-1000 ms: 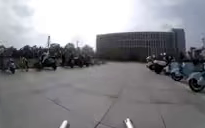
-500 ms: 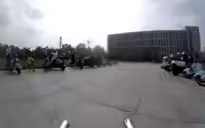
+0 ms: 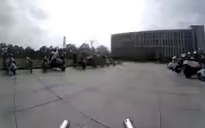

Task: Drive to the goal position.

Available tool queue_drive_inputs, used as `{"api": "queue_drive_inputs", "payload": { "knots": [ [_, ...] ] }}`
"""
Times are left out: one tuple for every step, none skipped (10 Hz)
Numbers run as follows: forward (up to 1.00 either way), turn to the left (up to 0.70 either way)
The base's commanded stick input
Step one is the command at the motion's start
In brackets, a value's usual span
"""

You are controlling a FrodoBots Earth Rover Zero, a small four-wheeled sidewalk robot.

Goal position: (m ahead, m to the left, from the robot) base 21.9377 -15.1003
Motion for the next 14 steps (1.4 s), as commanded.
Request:
{"api": "queue_drive_inputs", "payload": {
  "knots": [
    [1.00, 0.00],
    [1.00, 0.00],
    [1.00, 0.00],
    [1.00, 0.00],
    [1.00, -0.01],
    [1.00, -0.39],
    [1.00, -0.39],
    [1.00, -0.40],
    [1.00, -0.40],
    [1.00, -0.40],
    [1.00, -0.40],
    [1.00, -0.40],
    [1.00, -0.40],
    [1.00, -0.40]
  ]
}}
